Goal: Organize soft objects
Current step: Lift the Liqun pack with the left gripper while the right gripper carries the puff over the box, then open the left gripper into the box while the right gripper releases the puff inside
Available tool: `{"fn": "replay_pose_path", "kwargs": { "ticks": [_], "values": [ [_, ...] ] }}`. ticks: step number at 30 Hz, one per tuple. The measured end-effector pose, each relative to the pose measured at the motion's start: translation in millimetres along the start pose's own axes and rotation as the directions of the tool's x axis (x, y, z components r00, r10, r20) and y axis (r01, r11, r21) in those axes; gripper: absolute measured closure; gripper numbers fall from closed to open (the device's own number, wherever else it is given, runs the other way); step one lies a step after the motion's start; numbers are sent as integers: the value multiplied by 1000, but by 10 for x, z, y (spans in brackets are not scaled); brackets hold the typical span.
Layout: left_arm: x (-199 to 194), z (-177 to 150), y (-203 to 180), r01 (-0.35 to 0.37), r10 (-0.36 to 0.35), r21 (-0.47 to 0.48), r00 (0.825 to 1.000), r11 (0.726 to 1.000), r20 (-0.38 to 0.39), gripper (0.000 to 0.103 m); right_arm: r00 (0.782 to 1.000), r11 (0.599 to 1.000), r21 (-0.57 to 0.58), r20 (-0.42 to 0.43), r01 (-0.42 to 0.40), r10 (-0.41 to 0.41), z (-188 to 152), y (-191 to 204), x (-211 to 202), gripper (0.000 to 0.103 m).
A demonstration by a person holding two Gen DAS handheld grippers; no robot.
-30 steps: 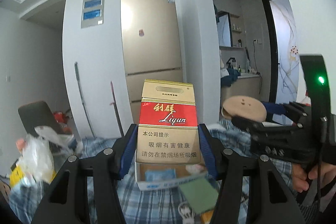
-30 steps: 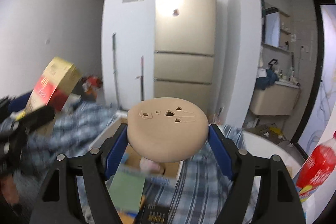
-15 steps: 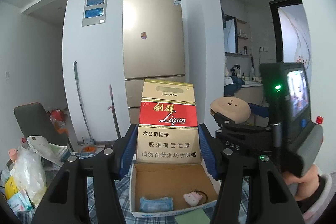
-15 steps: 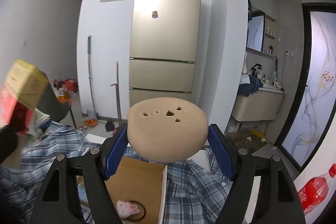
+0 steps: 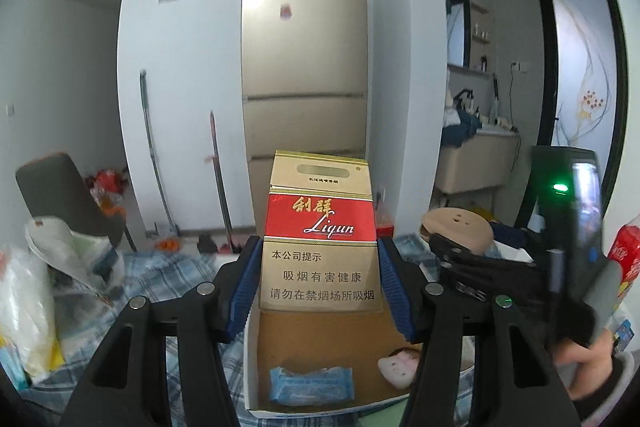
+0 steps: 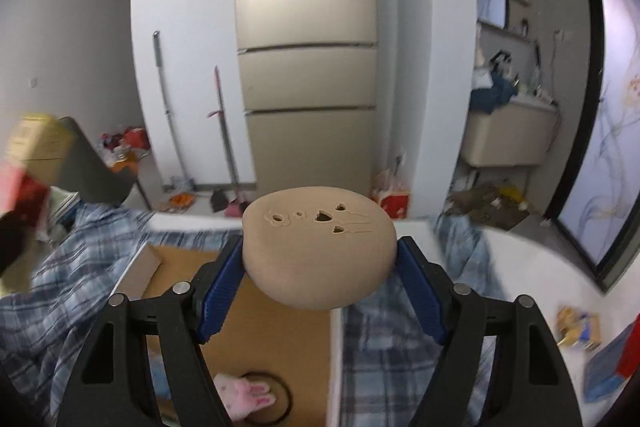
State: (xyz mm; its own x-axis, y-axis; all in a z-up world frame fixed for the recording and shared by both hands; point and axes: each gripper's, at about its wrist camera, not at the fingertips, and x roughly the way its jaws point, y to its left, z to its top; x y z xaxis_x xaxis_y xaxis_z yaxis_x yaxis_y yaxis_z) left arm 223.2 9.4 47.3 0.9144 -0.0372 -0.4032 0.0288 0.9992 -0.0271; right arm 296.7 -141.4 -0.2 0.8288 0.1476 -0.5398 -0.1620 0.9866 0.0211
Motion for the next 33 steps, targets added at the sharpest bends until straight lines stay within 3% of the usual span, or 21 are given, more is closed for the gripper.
{"fn": "replay_pose_path", "kwargs": {
  "ticks": [11, 16, 18, 20, 22, 33],
  "values": [
    [602, -364, 105, -13, 16, 21, 986, 1000, -164, 44, 990, 996, -37, -119, -85, 80, -366, 86, 344, 28],
    [644, -411, 99, -18, 21, 22, 983, 1000, -180, 44, 986, 993, -32, -128, -114, 109, -371, 72, 330, 26],
    [657, -416, 98, -17, 18, 11, 981, 1000, -192, 36, 986, 993, -35, -129, -115, 110, -373, 95, 334, 23],
    [645, -425, 110, -44, 45, 11, 982, 999, -183, 16, 986, 994, -34, -133, -103, 98, -387, 99, 340, 19],
    [630, -430, 133, -59, 61, 12, 983, 998, -175, 16, 988, 995, -31, -124, -94, 89, -395, 103, 337, 13],
    [357, -282, 130, -58, 57, -11, 994, 998, -97, 16, 994, 996, -18, -68, -90, 88, -255, 23, 162, 13]
  ]
}}
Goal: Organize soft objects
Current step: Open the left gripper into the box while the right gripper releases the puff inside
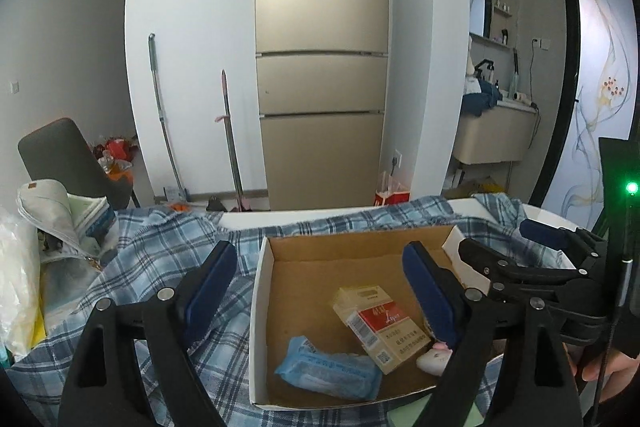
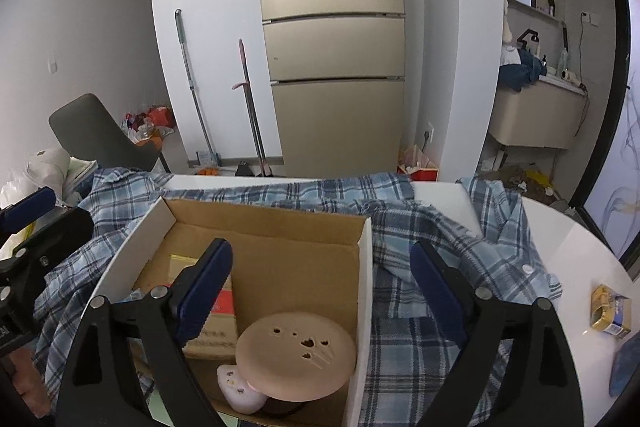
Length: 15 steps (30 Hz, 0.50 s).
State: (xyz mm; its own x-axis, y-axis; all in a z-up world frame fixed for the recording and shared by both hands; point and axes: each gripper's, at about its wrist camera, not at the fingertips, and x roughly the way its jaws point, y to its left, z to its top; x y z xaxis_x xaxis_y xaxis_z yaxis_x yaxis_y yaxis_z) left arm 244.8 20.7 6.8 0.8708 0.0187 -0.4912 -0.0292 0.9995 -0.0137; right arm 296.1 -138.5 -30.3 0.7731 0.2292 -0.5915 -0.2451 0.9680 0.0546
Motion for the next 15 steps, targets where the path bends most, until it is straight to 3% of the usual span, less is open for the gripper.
{"fn": "replay_pose_path", "kwargs": {
  "ticks": [6, 9, 15],
  "values": [
    [-353, 116, -30, -3, 2, 2, 999, 1000, 54, 16, 1000, 1000, 3, 19, 9, -9, 77, -54, -294, 13],
    [-562, 192, -35, 16, -13, -36, 996, 999, 90, 16, 998, 999, -31, 57, 27, -25, 99, -48, -532, 13],
    [-1097, 279, -116, 31, -28, -17, 985, 999, 171, 16, 992, 999, -32, 130, 15, -11, 81, -41, -1103, 13]
  ]
}}
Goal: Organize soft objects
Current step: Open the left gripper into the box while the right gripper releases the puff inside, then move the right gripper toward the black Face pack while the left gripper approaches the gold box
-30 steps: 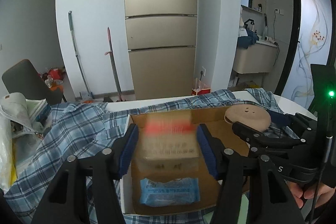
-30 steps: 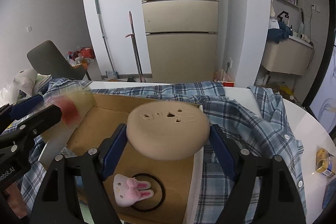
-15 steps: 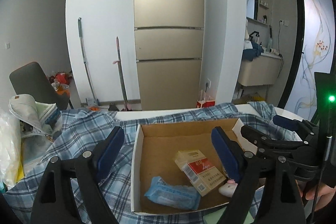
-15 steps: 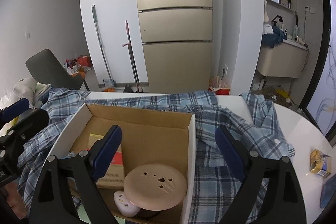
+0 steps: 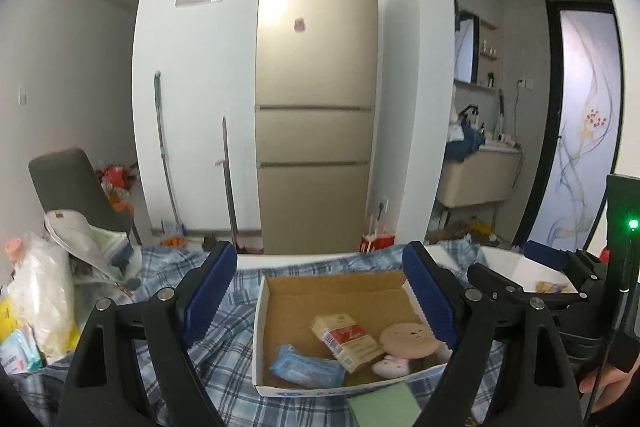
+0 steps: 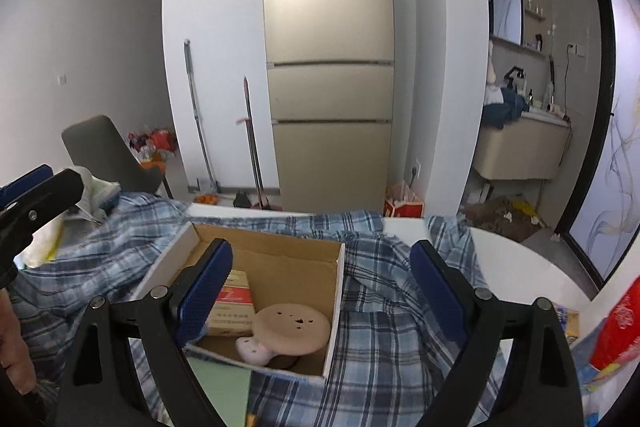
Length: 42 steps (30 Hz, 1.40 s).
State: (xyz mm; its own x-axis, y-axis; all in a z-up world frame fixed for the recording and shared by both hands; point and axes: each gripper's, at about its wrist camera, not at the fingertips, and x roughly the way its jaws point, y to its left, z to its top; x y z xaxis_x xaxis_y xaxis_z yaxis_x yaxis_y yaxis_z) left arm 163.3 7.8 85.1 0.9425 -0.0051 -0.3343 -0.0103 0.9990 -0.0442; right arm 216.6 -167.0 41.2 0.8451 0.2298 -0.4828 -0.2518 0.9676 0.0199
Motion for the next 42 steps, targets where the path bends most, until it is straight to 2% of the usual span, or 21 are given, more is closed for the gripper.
{"fn": "replay_pose_path", "kwargs": {
  "ticks": [6, 11, 15, 21, 27, 33, 38, 40, 42],
  "values": [
    [-596, 36, -39, 36, -35, -12, 995, 999, 95, 16, 996, 1000, 0, 83, -10, 10, -1, 22, -572, 13],
    [-1025, -48, -105, 48, -52, 31, 987, 998, 153, 16, 990, 1000, 11, 143, -9, 7, -129, 4, -948, 13],
    [-1231, -172, -184, 50, -62, 72, 983, 996, 174, 16, 987, 999, 20, 156, -28, 24, -274, 10, -1087, 13],
    [-1400, -546, -104, 76, -80, 29, 980, 997, 183, 16, 979, 1000, 28, 202, 12, -17, -559, 33, -1174, 13],
    [-1206, -875, -51, 68, -71, 34, 990, 997, 121, 16, 988, 999, 39, 155, 8, -14, -825, -11, -1011, 13],
    [-839, -1220, -39, 70, -70, 48, 998, 996, 4, 16, 998, 999, 42, 56, -2, 0, -1066, -35, -737, 13],
    [-491, -1397, -107, 88, -78, 54, 984, 995, -162, 11, 999, 999, 47, -36, 13, -11, -1151, -53, -556, 13],
    [-471, -1409, -69, 80, -73, 34, 983, 996, -169, 11, 998, 999, 48, -69, 8, -5, -1171, -60, -493, 13],
    [-459, -1418, -44, 73, -68, 18, 982, 997, -176, 1, 994, 999, 43, -111, 11, -6, -1194, -43, -420, 13]
  ]
}}
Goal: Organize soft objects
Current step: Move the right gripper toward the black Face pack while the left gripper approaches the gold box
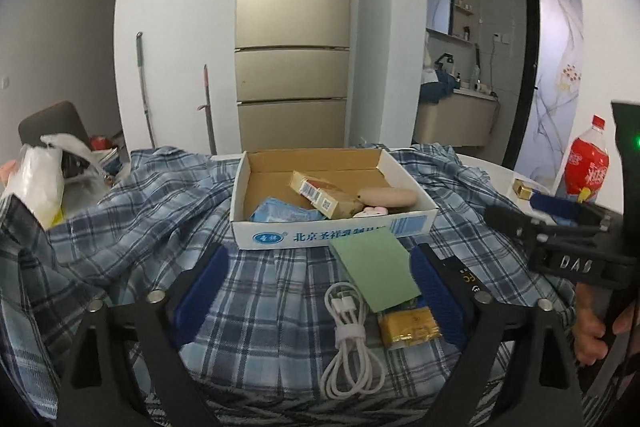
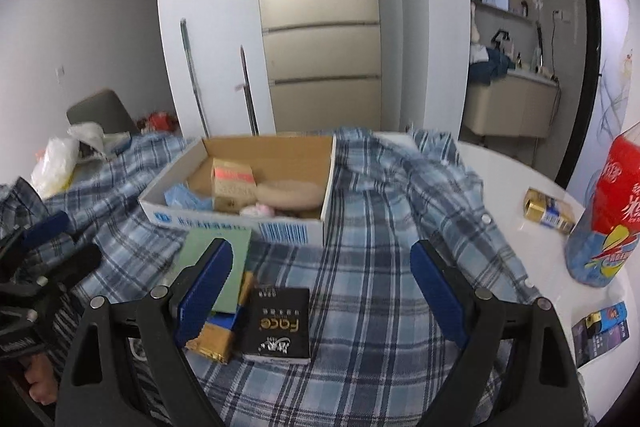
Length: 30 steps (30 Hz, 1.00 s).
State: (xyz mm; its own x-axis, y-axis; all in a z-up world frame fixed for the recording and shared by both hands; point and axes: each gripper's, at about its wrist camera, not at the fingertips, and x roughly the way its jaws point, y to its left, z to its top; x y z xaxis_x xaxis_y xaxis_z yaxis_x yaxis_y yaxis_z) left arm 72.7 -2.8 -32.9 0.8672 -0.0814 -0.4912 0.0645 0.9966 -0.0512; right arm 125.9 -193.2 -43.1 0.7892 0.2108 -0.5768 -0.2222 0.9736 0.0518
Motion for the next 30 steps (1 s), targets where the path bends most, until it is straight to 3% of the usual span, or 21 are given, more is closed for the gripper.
{"fn": "replay_pose_path", "kwargs": {
  "ticks": [15, 19, 21, 26, 30],
  "values": [
    [113, -10, 70, 9, -12, -43, 997, 999, -82, 0, 992, 1000, -17, -123, -24, 22, -44, 52, 194, 13],
    [222, -29, 92, 18, -26, -53, 989, 998, -142, 0, 985, 998, -37, -167, -46, 39, -65, 101, 256, 13],
    [270, -44, 100, 22, -32, -59, 985, 998, -168, 3, 977, 997, -48, -206, -67, 55, -89, 135, 310, 14],
    [469, -105, 76, 39, -53, -55, 959, 998, -278, 33, 963, 993, -58, -255, -100, 82, -131, 175, 387, 25],
    [586, -162, 39, 53, -64, -43, 937, 998, -344, 42, 951, 992, -66, -298, -107, 83, -169, 196, 449, 32]
  ]
}}
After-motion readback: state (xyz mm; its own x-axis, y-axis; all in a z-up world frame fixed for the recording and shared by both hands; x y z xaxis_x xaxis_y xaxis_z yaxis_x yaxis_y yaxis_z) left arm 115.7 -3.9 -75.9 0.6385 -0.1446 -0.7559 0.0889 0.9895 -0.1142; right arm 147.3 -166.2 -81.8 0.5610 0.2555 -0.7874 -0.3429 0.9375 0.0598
